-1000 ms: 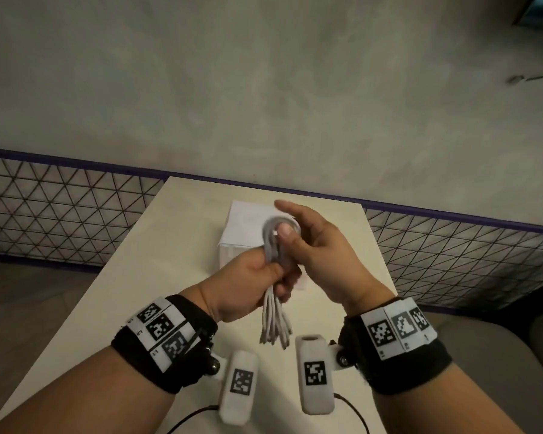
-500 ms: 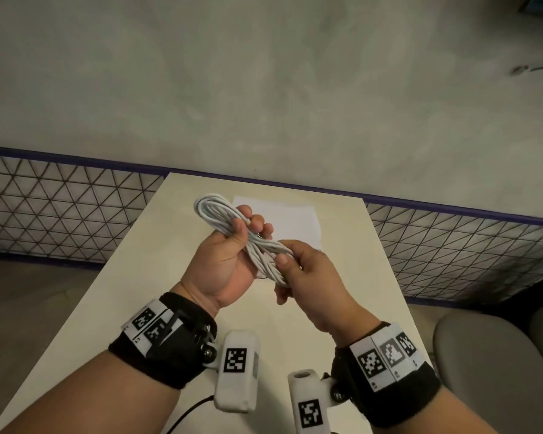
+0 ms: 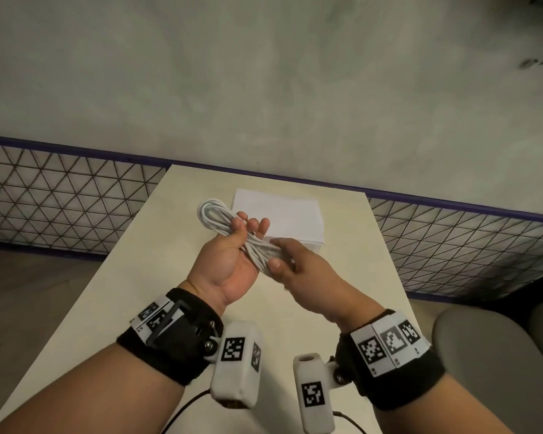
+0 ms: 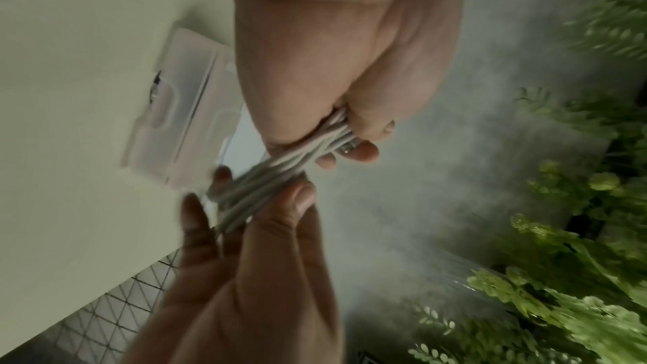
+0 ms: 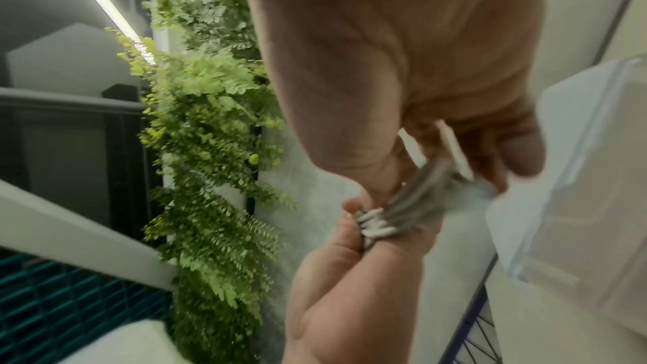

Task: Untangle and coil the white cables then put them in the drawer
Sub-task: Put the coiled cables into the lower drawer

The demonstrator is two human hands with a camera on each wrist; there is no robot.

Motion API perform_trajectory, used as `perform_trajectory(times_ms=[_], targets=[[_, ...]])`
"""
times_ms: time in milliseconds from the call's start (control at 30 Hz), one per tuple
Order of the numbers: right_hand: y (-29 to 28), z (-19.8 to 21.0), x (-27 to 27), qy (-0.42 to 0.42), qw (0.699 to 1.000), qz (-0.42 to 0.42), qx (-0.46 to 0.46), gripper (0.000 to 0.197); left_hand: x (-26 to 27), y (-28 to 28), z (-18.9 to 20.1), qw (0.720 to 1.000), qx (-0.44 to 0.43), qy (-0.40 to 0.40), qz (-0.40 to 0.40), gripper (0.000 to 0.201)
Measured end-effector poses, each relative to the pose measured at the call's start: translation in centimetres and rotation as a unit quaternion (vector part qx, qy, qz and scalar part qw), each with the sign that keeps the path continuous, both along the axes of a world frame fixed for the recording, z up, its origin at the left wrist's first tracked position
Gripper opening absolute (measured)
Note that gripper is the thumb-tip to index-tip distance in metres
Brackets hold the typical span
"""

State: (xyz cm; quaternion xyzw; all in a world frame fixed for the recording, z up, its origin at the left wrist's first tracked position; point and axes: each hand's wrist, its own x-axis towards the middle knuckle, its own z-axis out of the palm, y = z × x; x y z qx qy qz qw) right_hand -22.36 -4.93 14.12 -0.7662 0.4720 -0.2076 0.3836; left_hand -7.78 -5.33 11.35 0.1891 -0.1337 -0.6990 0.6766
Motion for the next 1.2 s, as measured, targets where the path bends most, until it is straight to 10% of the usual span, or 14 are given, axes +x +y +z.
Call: perform_trajectory(times_ms=[467, 1200], targets=[[-1.4, -0.9, 3.4, 0.197, 0.968, 0.095, -0.12, 0.064, -1.8, 0.4, -2.5, 0.992, 0.113, -0.029, -0.056, 0.035], [-10.3, -8.6, 1.1, 0.216, 0.974, -0.007, -0.06, 0.02, -1.6, -7.1, -12.2, 0.98, 0.138, -0.034, -0.137, 0.047]])
